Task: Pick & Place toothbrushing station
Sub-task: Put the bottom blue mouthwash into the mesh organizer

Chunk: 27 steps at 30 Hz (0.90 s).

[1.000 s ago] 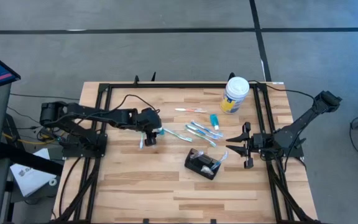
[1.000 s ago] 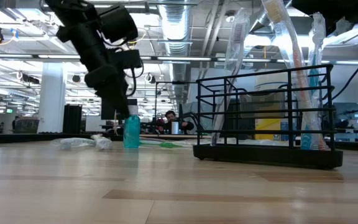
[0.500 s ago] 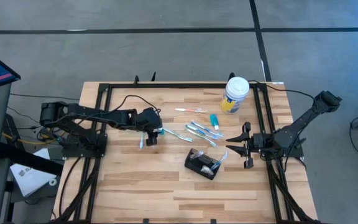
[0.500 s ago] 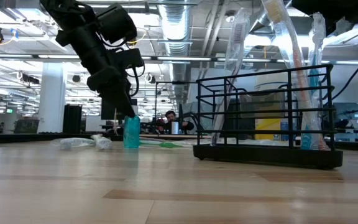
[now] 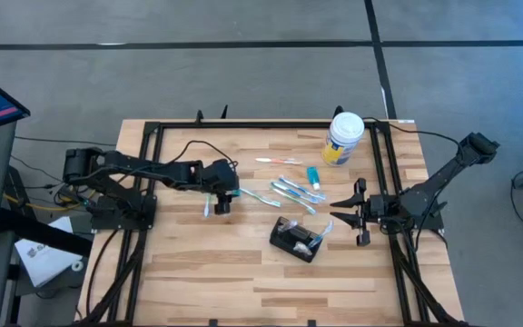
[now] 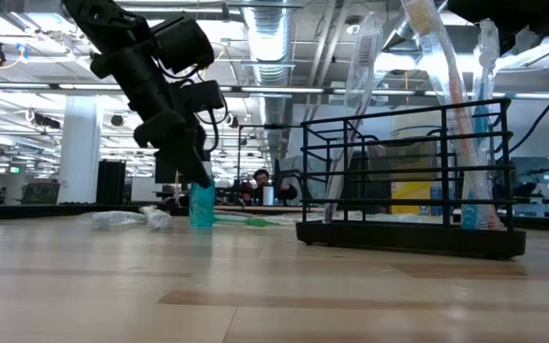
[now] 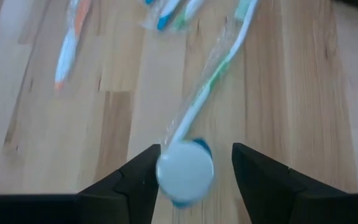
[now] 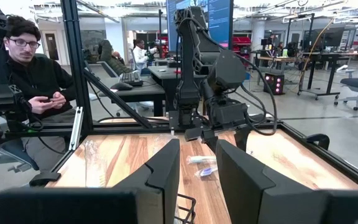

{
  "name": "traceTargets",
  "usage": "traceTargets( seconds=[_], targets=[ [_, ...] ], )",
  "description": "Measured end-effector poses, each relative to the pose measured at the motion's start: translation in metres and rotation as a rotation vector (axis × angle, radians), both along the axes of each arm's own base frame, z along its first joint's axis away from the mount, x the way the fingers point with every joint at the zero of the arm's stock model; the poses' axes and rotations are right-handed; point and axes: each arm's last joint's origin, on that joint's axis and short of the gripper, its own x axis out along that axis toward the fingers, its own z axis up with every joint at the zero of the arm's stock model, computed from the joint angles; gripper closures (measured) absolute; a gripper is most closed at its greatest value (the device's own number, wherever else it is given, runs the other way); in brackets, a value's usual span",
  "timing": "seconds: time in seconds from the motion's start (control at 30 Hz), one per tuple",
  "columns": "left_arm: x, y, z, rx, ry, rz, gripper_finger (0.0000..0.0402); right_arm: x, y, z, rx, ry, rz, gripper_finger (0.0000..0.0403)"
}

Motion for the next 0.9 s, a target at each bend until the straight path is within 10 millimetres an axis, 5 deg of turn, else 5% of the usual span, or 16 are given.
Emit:
traceTargets(
  seconds=[0.9],
  targets=[
    [0.0021,0.0002,0.0027,0.004,-0.032,-0.003,0.0239,0.0000,0.0000,0.0000,0.000,0.000,0.000,0.0305]
  ],
)
